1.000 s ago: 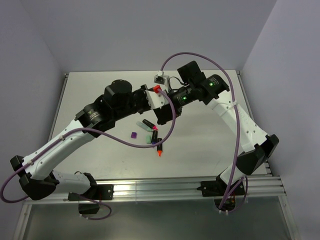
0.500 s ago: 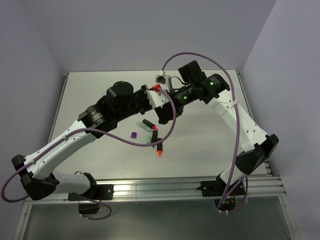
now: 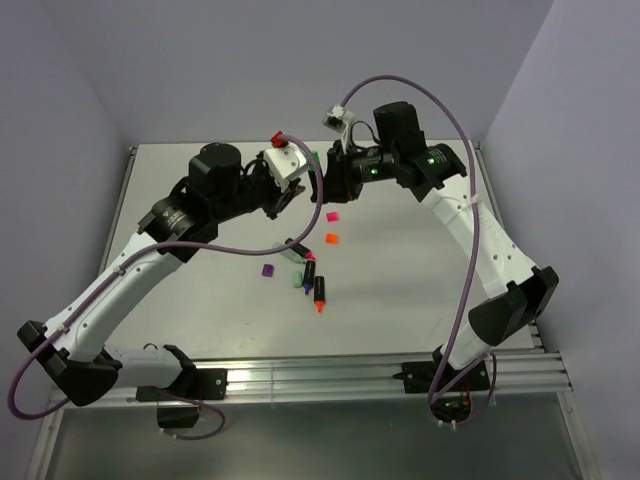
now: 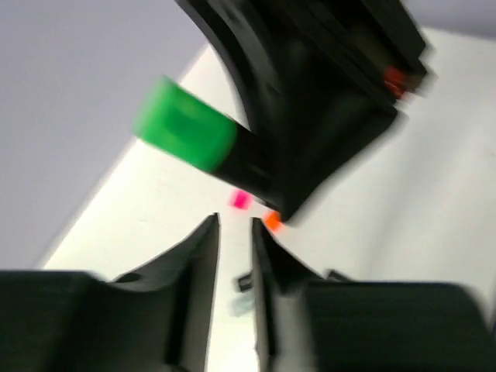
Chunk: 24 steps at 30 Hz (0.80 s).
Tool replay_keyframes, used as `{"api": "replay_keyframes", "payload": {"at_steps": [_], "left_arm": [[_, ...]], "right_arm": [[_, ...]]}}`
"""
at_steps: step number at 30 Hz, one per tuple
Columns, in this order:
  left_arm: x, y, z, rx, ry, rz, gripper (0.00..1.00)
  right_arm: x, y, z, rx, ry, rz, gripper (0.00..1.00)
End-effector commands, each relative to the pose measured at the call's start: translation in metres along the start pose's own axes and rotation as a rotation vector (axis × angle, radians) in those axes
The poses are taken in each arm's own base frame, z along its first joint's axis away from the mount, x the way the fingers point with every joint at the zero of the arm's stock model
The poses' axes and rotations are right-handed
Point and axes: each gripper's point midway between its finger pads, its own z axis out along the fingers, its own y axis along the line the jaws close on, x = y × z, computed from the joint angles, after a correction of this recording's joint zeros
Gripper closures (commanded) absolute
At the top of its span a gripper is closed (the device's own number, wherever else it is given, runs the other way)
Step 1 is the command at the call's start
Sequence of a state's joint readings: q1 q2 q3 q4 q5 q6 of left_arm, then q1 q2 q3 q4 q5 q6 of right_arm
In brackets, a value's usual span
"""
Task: Insert the pens into the pen caps
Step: Press the pen cap onto the pen.
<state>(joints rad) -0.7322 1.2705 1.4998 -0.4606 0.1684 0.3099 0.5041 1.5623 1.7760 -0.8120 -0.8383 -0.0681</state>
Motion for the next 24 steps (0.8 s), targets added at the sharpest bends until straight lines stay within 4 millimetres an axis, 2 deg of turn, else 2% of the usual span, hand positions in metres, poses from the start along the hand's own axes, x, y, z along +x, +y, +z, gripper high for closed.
{"api": "replay_keyframes", "payload": {"at_steps": [1,3,4,5,6,8,9,10,11,12,13,14,16,17,18,20,24], "left_arm": [[-0.002,-0.014,-0.015,0.097,-0.017,-0.183,0.67],[-0.014,0.002,-0.023,0.087,-0.06,-0.248,0.55],[-0.007,0.027,-0.028,0.047,-0.057,-0.287,0.51],[-0.011,0.038,-0.033,0.045,-0.069,-0.341,0.49],[-0.01,0.05,-0.044,0.089,-0.09,-0.414,0.46],[-0.008,0.057,-0.052,0.172,-0.11,-0.552,0.43],[-0.018,0.066,-0.069,0.259,-0.19,-0.549,0.42],[-0.025,0.063,-0.08,0.338,-0.238,-0.54,0.42],[-0.013,0.059,-0.084,0.389,-0.227,-0.702,0.42],[-0.015,0.058,-0.093,0.418,-0.258,-0.704,0.42],[-0.042,0.053,-0.108,0.412,-0.39,-0.519,0.41],[-0.028,0.045,-0.106,0.435,-0.381,-0.652,0.4],[-0.035,0.039,-0.114,0.436,-0.457,-0.641,0.4],[-0.034,0.035,-0.116,0.447,-0.491,-0.652,0.4],[-0.035,0.032,-0.118,0.448,-0.509,-0.658,0.4],[-0.036,0.029,-0.119,0.451,-0.536,-0.671,0.4],[-0.04,0.005,-0.11,0.522,-0.531,-0.696,0.39]], "right_arm": [[-0.055,-0.011,-0.008,0.057,-0.195,-0.184,1.0],[-0.055,-0.011,-0.009,0.05,-0.201,-0.178,1.0],[-0.056,-0.008,-0.01,0.036,-0.206,-0.18,1.0],[-0.06,-0.007,-0.011,0.03,-0.22,-0.185,1.0],[-0.061,-0.005,-0.012,0.019,-0.225,-0.172,1.0],[-0.064,0.0,-0.012,-0.023,-0.239,-0.175,1.0],[-0.065,0.004,-0.014,-0.039,-0.243,-0.154,1.0],[-0.065,0.007,-0.014,-0.059,-0.245,-0.155,1.0],[-0.067,0.015,-0.015,-0.098,-0.253,-0.167,1.0],[-0.065,0.019,-0.014,-0.126,-0.252,-0.14,1.0],[-0.065,0.023,-0.015,-0.148,-0.259,-0.136,1.0],[-0.067,0.03,-0.016,-0.183,-0.281,-0.121,1.0],[-0.071,0.037,-0.018,-0.214,-0.314,-0.105,1.0],[-0.08,0.044,-0.021,-0.246,-0.356,-0.143,1.0],[-0.076,0.048,-0.02,-0.281,-0.347,-0.079,1.0],[-0.078,0.053,-0.017,-0.315,-0.358,-0.071,1.0],[-0.074,0.063,-0.006,-0.349,-0.341,-0.049,1.0]]}}
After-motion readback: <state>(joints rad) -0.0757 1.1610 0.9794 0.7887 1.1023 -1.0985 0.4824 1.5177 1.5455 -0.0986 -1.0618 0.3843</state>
